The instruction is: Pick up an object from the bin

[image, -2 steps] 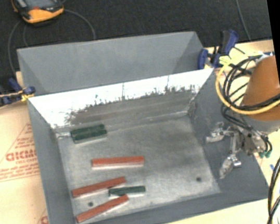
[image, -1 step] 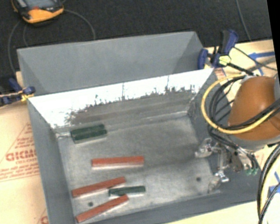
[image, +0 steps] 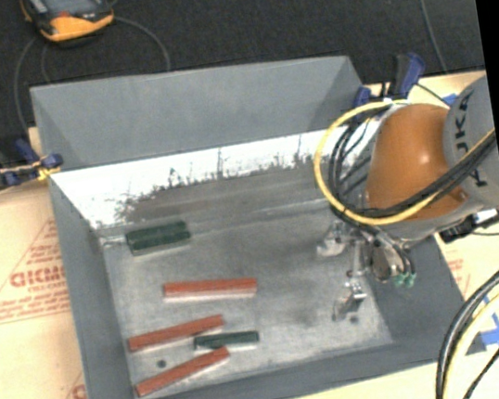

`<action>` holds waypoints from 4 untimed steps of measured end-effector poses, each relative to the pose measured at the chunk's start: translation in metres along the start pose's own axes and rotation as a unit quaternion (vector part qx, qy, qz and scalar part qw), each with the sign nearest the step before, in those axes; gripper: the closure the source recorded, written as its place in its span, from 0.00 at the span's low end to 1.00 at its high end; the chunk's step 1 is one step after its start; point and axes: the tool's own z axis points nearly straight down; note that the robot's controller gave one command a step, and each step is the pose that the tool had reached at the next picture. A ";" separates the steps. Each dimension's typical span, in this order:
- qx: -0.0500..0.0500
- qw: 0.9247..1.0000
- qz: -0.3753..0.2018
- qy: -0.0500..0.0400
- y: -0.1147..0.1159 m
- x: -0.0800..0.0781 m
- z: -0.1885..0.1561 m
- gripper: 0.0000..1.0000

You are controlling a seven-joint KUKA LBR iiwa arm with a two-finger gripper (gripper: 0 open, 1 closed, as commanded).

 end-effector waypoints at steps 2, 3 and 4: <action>0.003 0.999 -0.041 -0.001 0.079 -0.040 0.066 1.00; 0.003 0.999 -0.041 -0.001 0.079 -0.040 0.066 1.00; 0.001 0.980 -0.197 -0.015 0.137 -0.034 0.068 0.00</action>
Offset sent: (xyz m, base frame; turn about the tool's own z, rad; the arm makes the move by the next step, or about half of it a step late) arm 0.0402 0.0818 -0.0769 -0.0846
